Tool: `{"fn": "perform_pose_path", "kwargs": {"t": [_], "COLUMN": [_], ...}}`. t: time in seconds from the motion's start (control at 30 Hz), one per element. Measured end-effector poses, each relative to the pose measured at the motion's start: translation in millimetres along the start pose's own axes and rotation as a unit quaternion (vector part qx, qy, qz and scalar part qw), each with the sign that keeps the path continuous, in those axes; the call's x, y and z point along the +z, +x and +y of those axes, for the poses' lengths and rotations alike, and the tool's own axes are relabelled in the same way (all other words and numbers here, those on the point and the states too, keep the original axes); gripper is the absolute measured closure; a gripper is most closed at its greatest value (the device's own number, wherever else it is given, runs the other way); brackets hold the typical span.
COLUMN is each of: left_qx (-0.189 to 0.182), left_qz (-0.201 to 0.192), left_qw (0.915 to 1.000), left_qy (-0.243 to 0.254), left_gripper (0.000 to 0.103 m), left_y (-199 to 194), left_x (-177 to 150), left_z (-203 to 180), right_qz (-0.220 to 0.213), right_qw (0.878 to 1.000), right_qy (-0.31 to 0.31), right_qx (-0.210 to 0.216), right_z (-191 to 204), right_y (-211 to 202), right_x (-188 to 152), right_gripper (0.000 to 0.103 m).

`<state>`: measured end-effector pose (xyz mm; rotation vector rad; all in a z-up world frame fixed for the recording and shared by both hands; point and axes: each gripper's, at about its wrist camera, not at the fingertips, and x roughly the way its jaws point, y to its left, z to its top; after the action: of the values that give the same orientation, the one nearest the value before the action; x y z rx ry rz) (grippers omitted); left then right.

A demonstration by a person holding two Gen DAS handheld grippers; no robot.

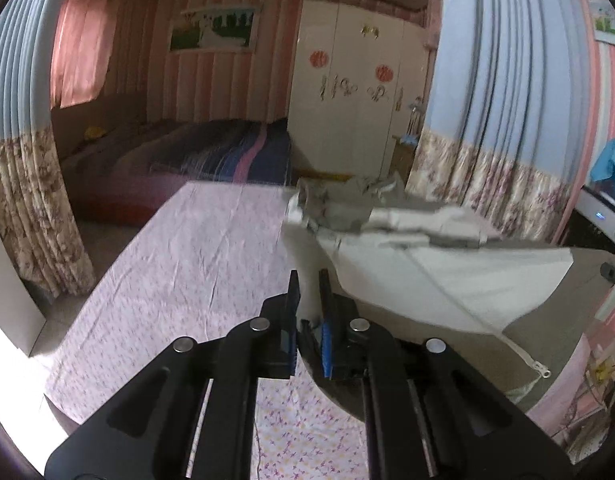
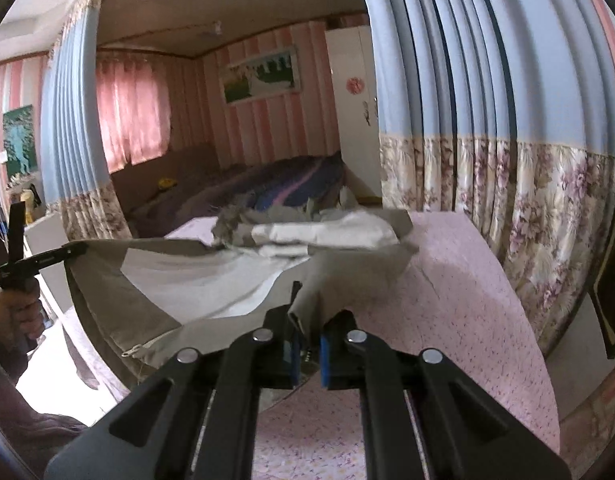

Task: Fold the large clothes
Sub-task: 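Lift the hem with both grippers and fold it up over the collar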

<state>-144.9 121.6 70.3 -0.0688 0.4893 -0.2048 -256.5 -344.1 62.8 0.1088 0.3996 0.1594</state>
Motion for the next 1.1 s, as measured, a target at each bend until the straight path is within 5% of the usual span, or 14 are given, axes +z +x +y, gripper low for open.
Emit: {"fn": "perform_pose_path", "kwargs": {"t": [0.2, 0.5, 0.8, 1.1], "left_qx": [0.005, 0.023, 0.031, 0.061], "left_qz": [-0.011, -0.034, -0.042, 0.004], "left_qw": [0.9998, 0.9983, 0.9974, 0.9971], "left_qy": [0.014, 0.041, 0.050, 0.045], "left_gripper": [0.096, 0.095, 0.095, 0.094], "left_y": [-2.1, 74.2, 189.1, 329.2], "left_x": [20.4, 76.9, 162.9, 232.9], "left_z": [3.0, 4.7, -10.5, -11.0], "right_qz": [-0.023, -0.023, -0.019, 0.016], "right_qw": [0.999, 0.999, 1.000, 0.998], "right_qy": [0.030, 0.044, 0.022, 0.026], "right_qx": [0.015, 0.020, -0.010, -0.050], "right_z": [-14.5, -39.1, -64.2, -97.4], "right_y": [-7.4, 59.4, 154.3, 277.0], "right_x": [17.4, 57.3, 128.5, 182.5], "right_gripper": [0.097, 0.097, 0.097, 0.097]}}
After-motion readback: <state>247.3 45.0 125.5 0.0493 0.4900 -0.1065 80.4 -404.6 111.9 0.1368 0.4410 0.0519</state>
